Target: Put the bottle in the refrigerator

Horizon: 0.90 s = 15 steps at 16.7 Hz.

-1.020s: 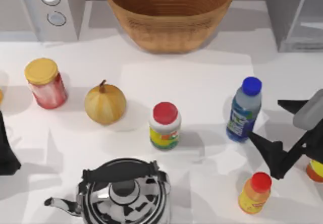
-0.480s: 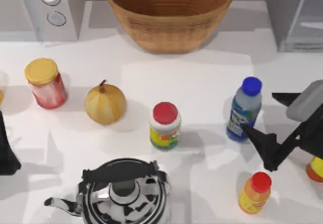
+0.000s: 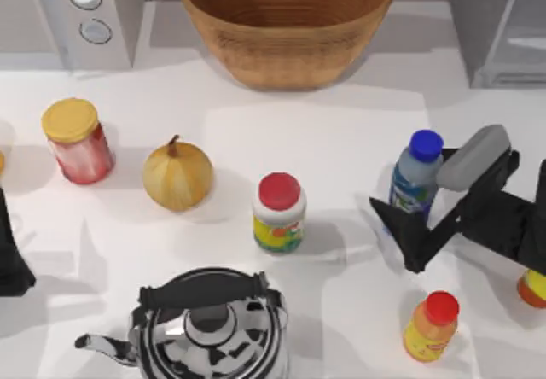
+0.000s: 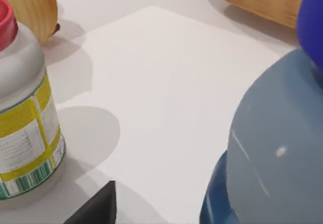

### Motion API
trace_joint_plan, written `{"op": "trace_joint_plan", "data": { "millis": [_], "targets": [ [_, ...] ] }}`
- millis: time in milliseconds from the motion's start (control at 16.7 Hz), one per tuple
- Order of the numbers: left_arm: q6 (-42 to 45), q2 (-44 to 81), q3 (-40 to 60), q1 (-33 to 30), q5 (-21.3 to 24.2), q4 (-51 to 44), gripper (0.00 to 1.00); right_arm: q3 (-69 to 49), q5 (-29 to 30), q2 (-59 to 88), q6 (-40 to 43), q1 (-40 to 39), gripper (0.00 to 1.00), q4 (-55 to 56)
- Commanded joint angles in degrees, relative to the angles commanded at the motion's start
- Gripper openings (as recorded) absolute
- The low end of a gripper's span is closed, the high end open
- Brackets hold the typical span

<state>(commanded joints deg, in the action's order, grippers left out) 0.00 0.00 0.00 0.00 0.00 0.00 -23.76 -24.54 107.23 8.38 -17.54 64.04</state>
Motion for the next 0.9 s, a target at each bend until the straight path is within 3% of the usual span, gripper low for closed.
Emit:
{"op": "trace_joint_plan", "data": {
  "millis": [360,900],
  "targets": [
    [0.0,0.0,0.0,0.0,0.0,0.0,1.0,-0.2,-0.1,2.6,0.1,0.4,1.0,2.2],
    [0.0,0.0,0.0,0.0,0.0,0.0,1.0,-0.2,-0.1,2.6,0.1,0.4,0.33,2.2]
  ]
}}
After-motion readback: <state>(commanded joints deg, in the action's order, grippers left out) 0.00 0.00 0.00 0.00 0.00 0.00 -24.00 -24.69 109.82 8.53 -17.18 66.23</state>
